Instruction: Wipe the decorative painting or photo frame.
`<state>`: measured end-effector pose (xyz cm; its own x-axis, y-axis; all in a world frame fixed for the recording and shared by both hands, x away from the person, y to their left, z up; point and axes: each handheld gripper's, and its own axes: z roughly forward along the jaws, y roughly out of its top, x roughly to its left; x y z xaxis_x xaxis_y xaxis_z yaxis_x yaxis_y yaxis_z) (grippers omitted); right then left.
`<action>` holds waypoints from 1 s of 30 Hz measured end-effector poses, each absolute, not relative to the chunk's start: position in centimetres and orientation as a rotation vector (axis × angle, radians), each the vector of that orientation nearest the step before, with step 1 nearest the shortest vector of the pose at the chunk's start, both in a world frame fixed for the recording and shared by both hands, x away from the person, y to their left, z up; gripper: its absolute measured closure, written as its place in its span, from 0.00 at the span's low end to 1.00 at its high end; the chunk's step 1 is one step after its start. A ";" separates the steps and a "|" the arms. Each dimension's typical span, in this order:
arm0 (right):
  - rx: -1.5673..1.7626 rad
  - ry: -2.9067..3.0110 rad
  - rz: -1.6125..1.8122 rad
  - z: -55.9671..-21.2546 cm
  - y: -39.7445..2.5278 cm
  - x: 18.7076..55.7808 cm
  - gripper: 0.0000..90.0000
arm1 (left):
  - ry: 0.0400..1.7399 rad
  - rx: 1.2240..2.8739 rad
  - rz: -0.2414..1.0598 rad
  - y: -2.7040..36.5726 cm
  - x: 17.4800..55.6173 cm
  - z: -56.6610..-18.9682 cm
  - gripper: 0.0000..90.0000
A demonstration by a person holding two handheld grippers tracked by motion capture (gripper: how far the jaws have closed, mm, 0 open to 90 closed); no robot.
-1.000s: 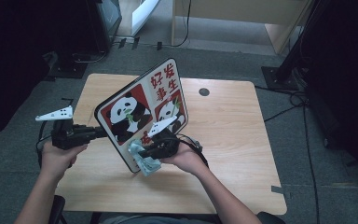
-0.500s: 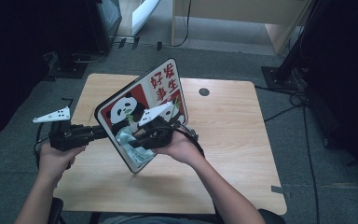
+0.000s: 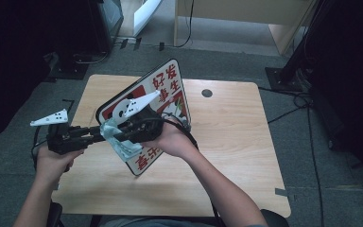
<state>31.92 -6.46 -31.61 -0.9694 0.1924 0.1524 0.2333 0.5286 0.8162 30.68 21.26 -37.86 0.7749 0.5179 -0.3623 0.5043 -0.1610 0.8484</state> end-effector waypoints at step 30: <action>-0.313 -2.670 -1.489 -28.6 -3.6 32.8 0.90 | 0.839 1.803 0.065 22.3 29.7 -38.9 0.59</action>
<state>32.81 -3.56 -28.60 -0.9768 0.1438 0.1585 0.2104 0.5103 0.8339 29.66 22.32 -38.89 0.7482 0.5677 -0.3435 0.5076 -0.1564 0.8473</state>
